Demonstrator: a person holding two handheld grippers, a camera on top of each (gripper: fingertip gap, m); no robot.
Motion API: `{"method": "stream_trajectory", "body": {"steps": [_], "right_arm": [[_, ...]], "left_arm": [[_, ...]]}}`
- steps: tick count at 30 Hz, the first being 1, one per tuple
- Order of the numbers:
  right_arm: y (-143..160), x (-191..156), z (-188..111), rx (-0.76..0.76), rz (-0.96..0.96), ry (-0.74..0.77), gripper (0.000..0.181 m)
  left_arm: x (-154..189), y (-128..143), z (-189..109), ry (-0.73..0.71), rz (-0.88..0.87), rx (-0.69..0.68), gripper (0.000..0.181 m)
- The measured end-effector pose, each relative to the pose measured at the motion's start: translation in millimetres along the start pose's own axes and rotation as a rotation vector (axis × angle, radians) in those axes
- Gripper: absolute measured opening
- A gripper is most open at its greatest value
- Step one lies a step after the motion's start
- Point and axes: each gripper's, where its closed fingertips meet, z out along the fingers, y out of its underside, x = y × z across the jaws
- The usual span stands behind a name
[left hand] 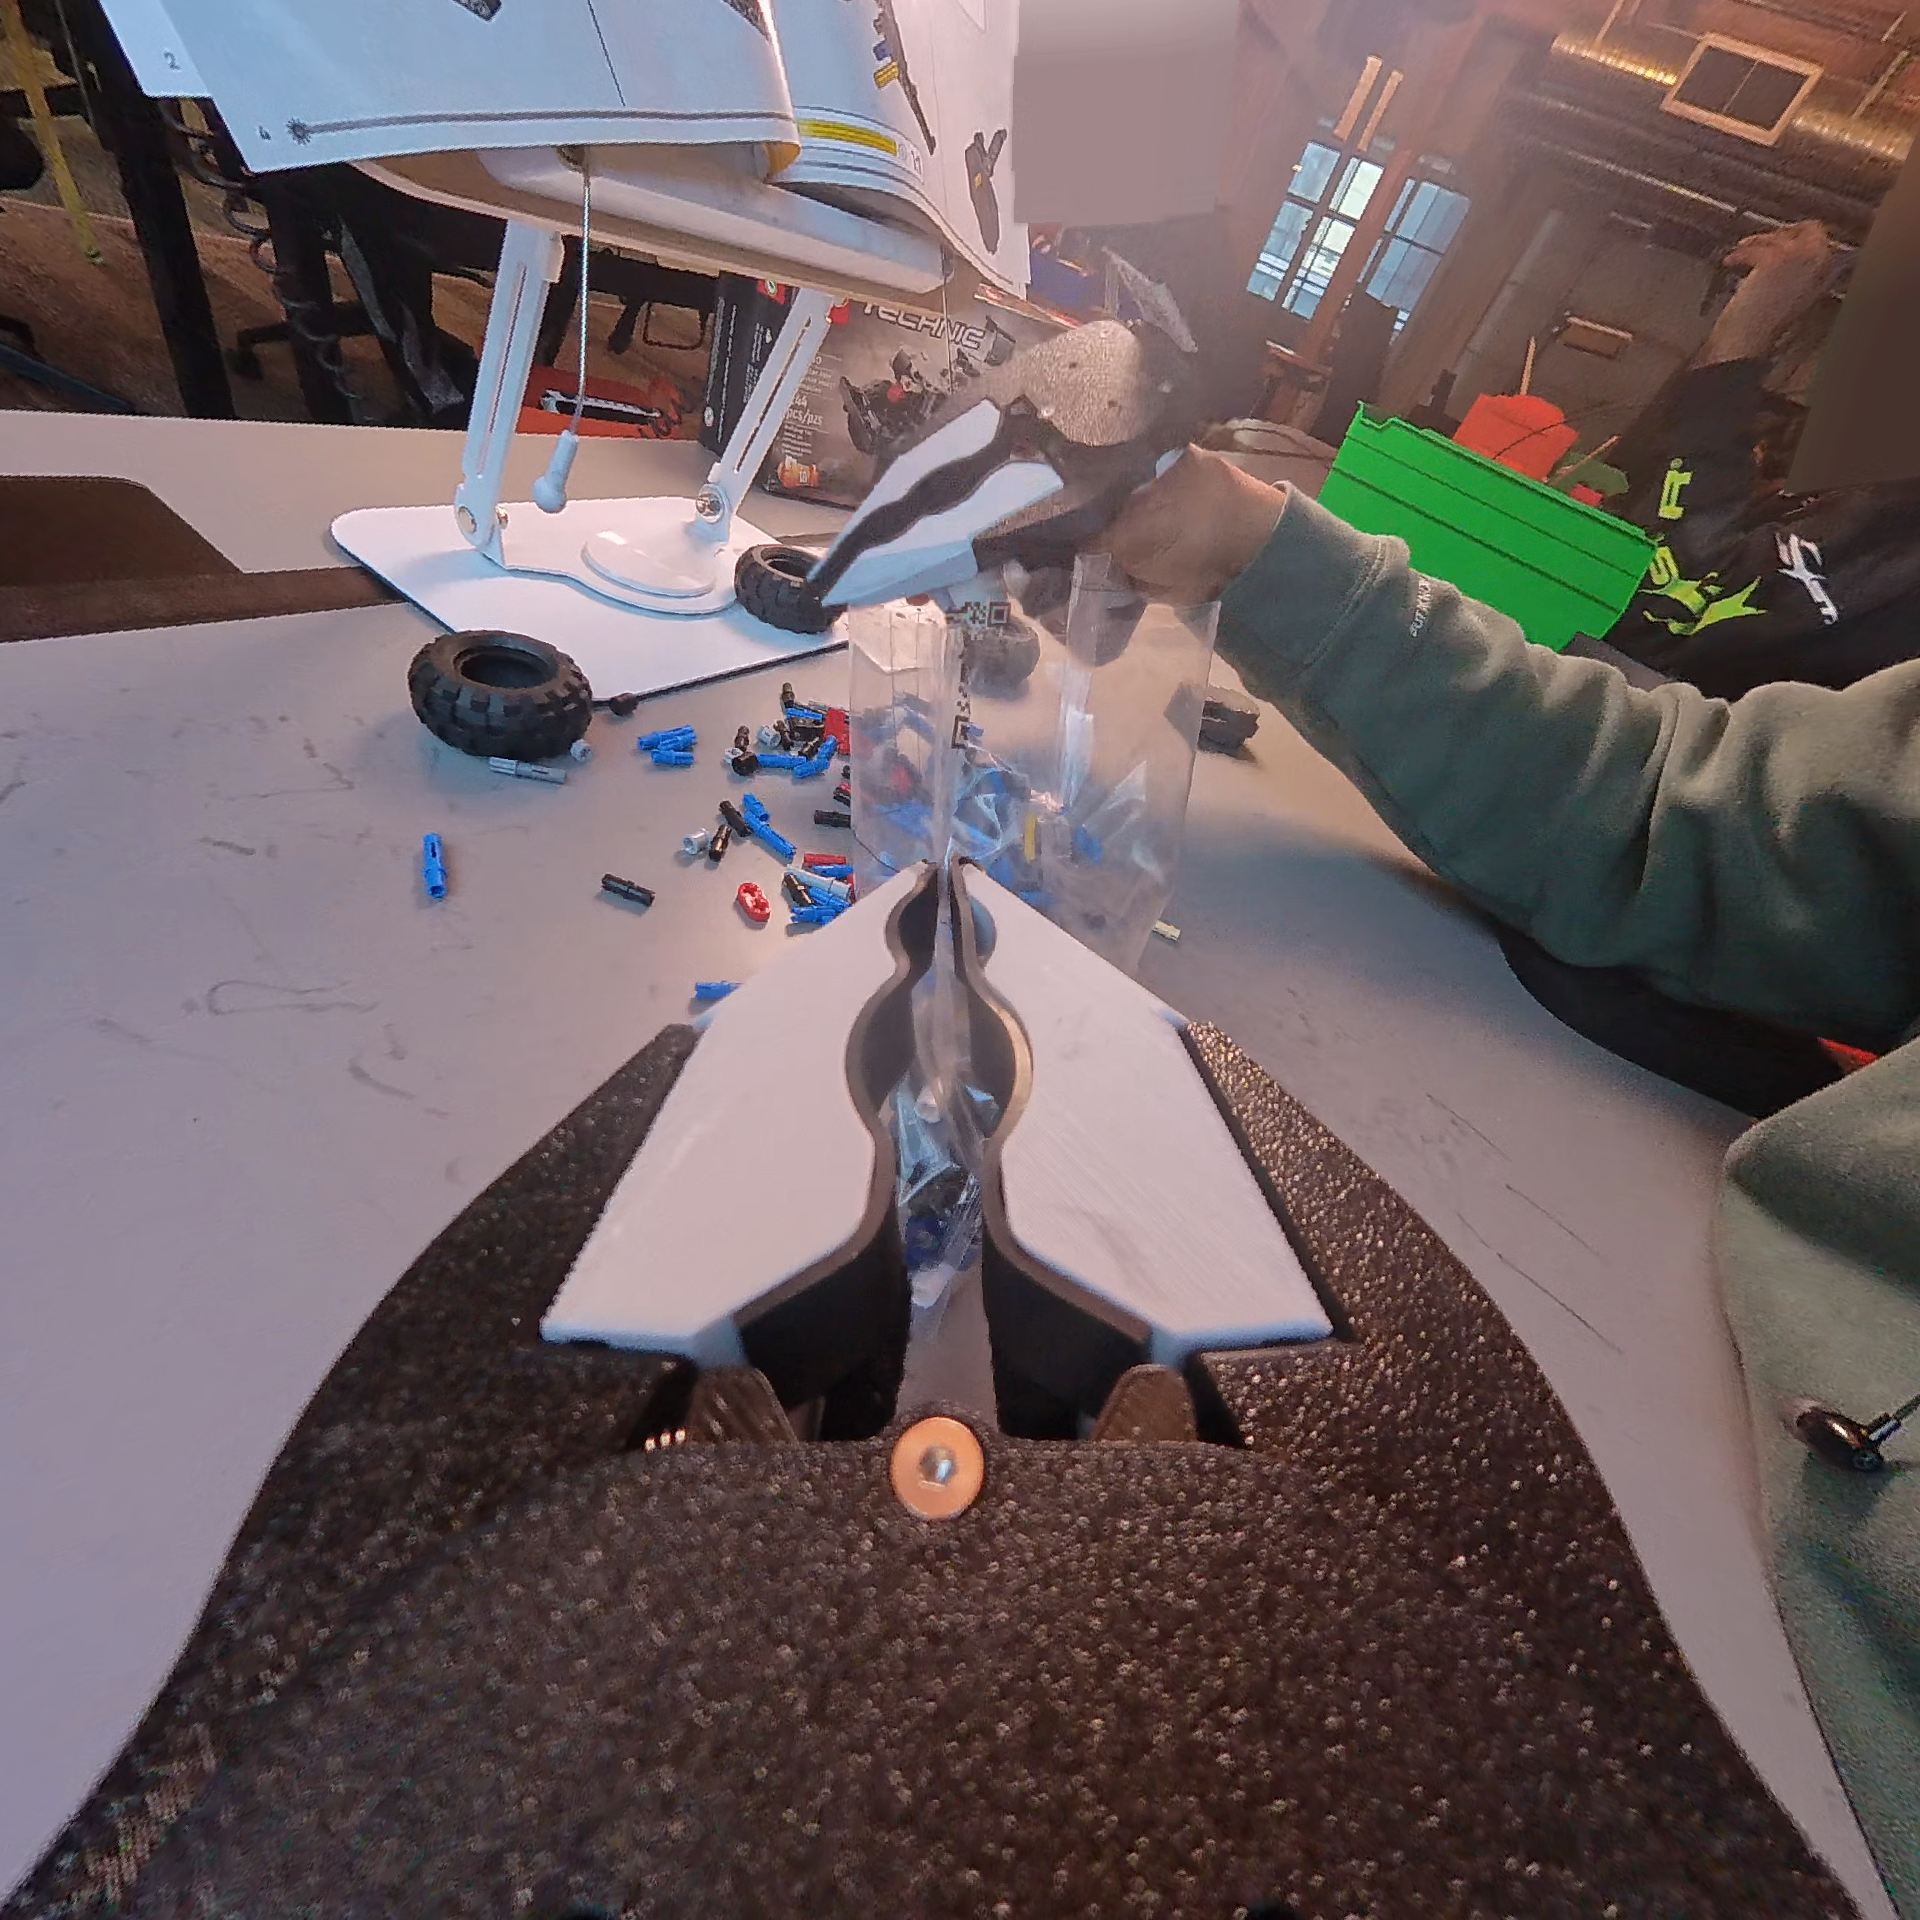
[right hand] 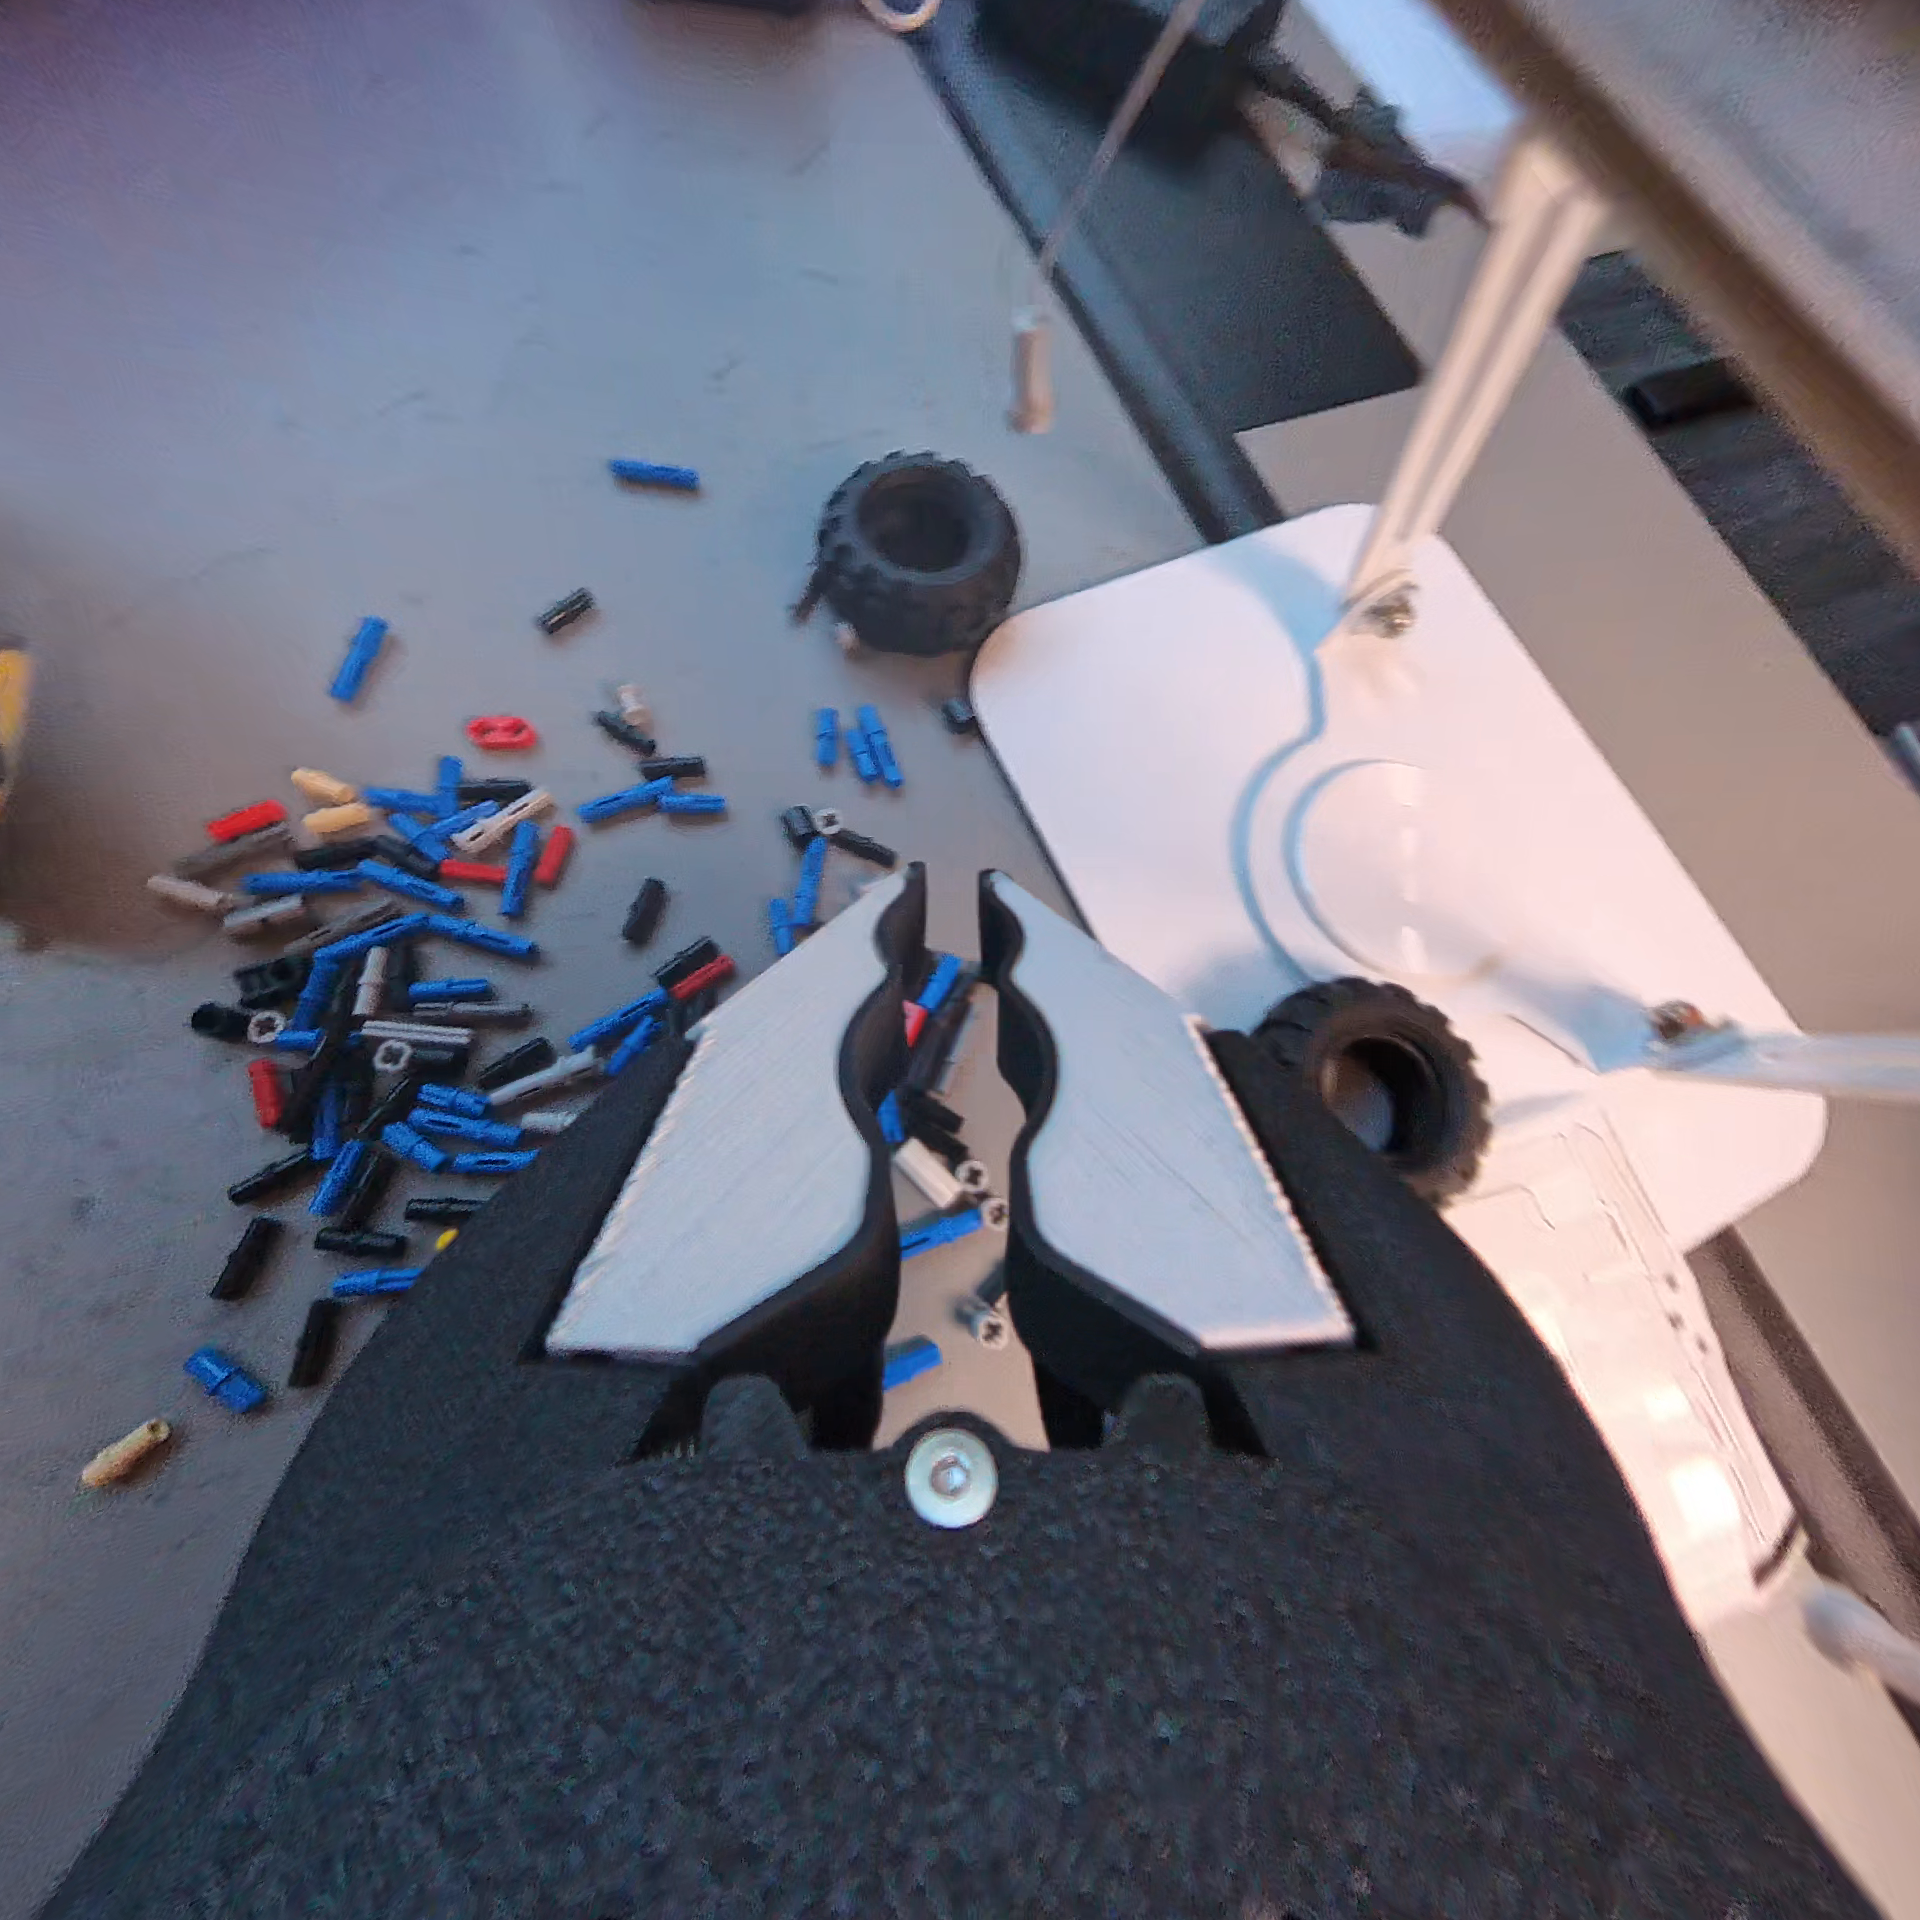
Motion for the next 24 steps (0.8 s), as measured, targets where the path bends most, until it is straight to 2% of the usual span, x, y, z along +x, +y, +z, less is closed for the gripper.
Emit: {"method": "stream_trajectory", "body": {"steps": [1,4,13,21,24], "right_arm": [[4,-11,7,-0.028,-0.044,-0.03,0.002],[23,-19,23,-0.132,-0.087,-0.036,0.006],[37,-15,27,-0.179,-0.022,-0.033,0.01],[36,-15,29,-0.173,-0.038,-0.038,0.006],[18,-17,15,-0.088,-0.008,-0.064,0.005]], "left_arm": [[0,0,0,0.0,0.003,0.0,0.001],[2,-2,-2,-0.001,0.015,0.003,0.001],[3,-2,-3,0.014,0.009,0.001,0.001],[2,-2,-3,0.01,0.008,0.0,0.001],[2,-2,-3,0.009,0.009,0.002,0.001]]}}
